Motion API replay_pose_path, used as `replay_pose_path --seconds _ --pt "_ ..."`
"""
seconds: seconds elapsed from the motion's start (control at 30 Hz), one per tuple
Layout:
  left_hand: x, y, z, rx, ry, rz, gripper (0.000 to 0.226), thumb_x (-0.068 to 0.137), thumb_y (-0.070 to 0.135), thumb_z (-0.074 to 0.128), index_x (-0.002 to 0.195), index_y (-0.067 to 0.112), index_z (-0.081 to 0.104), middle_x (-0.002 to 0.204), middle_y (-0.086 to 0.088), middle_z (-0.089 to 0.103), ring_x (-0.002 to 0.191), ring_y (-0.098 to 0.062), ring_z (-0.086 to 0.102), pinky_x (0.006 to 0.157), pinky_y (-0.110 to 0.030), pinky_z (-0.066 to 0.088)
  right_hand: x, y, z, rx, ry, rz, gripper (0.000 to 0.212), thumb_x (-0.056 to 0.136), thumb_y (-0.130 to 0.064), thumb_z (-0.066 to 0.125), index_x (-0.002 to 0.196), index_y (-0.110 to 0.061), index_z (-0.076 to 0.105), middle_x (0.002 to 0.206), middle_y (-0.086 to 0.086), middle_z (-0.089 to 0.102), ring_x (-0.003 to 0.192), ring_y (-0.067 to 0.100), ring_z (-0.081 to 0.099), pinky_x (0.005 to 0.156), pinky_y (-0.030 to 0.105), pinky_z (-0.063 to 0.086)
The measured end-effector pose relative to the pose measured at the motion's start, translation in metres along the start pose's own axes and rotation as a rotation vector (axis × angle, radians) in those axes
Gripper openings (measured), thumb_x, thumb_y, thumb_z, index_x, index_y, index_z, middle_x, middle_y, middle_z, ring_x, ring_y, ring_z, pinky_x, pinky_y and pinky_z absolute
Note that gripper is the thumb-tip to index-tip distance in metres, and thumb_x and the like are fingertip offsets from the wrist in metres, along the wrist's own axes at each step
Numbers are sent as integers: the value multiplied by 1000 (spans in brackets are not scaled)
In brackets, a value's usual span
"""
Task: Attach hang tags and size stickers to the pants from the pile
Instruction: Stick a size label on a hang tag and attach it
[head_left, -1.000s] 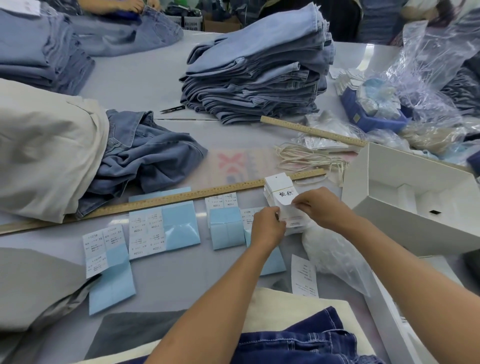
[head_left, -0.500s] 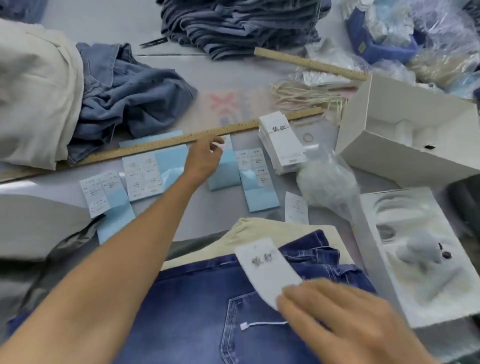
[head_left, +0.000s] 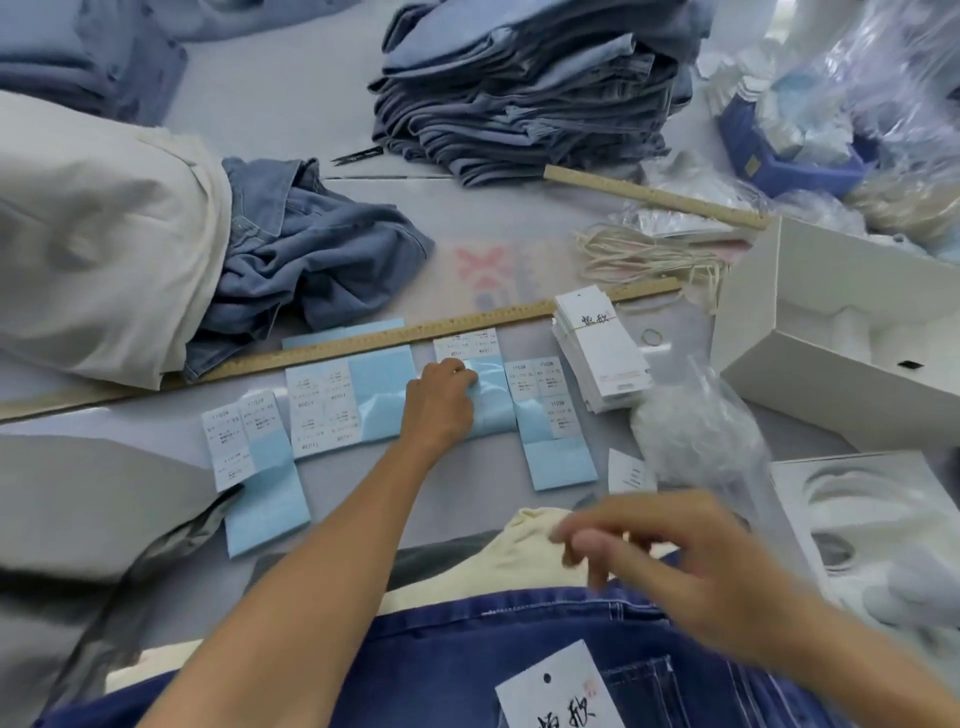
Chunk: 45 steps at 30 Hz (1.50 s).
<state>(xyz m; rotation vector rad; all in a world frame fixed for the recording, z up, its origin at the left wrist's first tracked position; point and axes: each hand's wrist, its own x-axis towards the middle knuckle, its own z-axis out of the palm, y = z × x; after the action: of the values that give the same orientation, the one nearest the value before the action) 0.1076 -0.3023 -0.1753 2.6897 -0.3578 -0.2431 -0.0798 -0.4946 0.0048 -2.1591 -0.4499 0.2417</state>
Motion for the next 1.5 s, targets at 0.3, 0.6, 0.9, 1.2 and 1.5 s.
replay_pose_path --seconds 0.3,0.6,0.9,1.2,1.5 --pt "-15 -2 -22 -117 -41 128 33 99 19 57 132 17 64 141 -2 58 128 -26 52 106 -39 41 151 84 -6 57 252 510 16 98 -11 62 107 -14 74 90 3 76 79 13 71 62 20 54" --pt "-80 43 -84 -224 -178 289 22 103 32 58 123 29 66 118 6 67 105 -13 61 92 -40 54 66 5 -8 -165 -6 136 19 94 -15 70 110 -23 76 95 -17 72 88 4 68 75 15 53" --pt "-190 143 -96 -356 -149 719 23 98 27 67 122 25 69 111 7 65 102 -14 56 77 -41 53 -121 -16 -44 -246 249 494 9 88 -35 68 94 -33 74 83 -17 72 81 10 66 68 23 49" --pt "-210 192 -52 -15 -429 853 96 85 69 66 158 36 14 157 10 31 139 -13 23 112 -34 25 -210 -12 -24 166 393 803 42 78 -16 86 112 -34 69 96 -4 68 83 9 64 73 19 54" --pt "-214 214 -100 26 -318 968 51 81 50 76 127 45 55 122 2 44 105 -19 38 87 -35 39 -228 -46 -6 306 360 435 40 88 -12 76 115 -41 68 95 -4 69 92 19 67 81 21 55"
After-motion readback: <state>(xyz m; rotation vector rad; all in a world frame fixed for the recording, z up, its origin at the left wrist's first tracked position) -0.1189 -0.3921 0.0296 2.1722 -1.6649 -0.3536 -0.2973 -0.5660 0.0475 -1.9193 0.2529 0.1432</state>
